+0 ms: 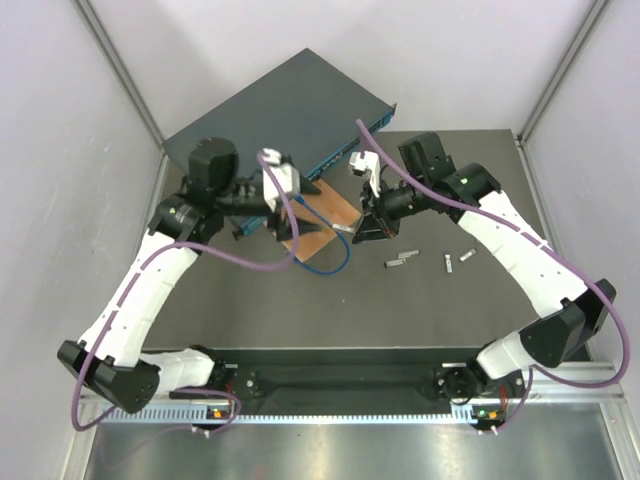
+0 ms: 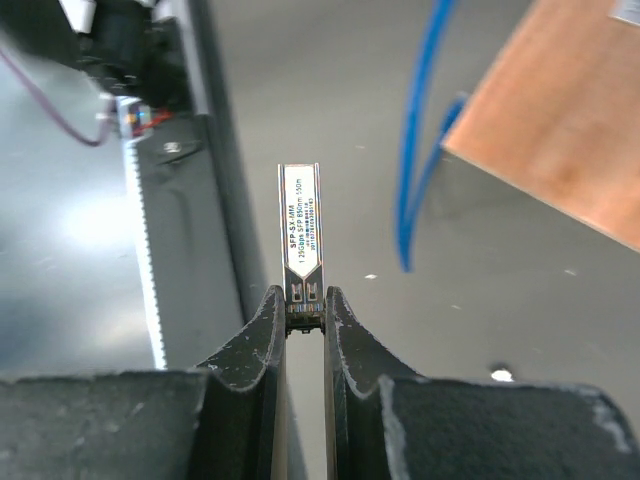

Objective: Insert the plug into the switch port

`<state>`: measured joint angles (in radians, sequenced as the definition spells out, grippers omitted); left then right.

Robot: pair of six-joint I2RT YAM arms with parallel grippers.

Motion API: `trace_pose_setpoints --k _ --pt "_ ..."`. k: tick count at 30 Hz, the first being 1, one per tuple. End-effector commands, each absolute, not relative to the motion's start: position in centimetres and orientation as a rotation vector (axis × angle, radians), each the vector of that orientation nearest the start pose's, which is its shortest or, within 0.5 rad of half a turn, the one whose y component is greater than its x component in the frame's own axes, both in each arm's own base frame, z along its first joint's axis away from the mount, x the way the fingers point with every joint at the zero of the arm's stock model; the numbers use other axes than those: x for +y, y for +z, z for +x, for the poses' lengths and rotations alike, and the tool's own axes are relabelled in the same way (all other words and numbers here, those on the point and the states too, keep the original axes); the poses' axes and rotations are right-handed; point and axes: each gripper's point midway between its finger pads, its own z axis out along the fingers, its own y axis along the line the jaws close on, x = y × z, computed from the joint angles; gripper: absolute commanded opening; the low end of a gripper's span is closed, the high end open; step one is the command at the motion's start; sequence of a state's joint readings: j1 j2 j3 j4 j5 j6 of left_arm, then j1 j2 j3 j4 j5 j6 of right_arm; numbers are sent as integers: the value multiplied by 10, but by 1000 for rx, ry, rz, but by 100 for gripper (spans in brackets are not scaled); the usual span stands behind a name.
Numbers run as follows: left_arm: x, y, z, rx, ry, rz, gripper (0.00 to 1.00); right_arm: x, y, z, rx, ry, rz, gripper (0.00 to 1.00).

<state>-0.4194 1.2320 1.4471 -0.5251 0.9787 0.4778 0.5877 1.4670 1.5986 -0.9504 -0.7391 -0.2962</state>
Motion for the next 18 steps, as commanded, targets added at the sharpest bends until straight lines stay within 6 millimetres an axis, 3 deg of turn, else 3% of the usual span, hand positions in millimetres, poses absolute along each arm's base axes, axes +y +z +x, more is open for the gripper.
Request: trace_pose_setpoints --k 1,3,11,18 --pt "-262 359 210 1047 -749 1612 73 286 305 203 1853 1178 -1355 0" --pt "-265 347 197 1017 -733 1674 73 288 304 200 1862 1211 -1348 0" --pt "-270 337 203 975 -613 1721 57 294 306 185 1855 1348 -1356 0" --pt "-278 332 204 958 -584 1734 53 296 305 179 1862 1382 -1363 0"
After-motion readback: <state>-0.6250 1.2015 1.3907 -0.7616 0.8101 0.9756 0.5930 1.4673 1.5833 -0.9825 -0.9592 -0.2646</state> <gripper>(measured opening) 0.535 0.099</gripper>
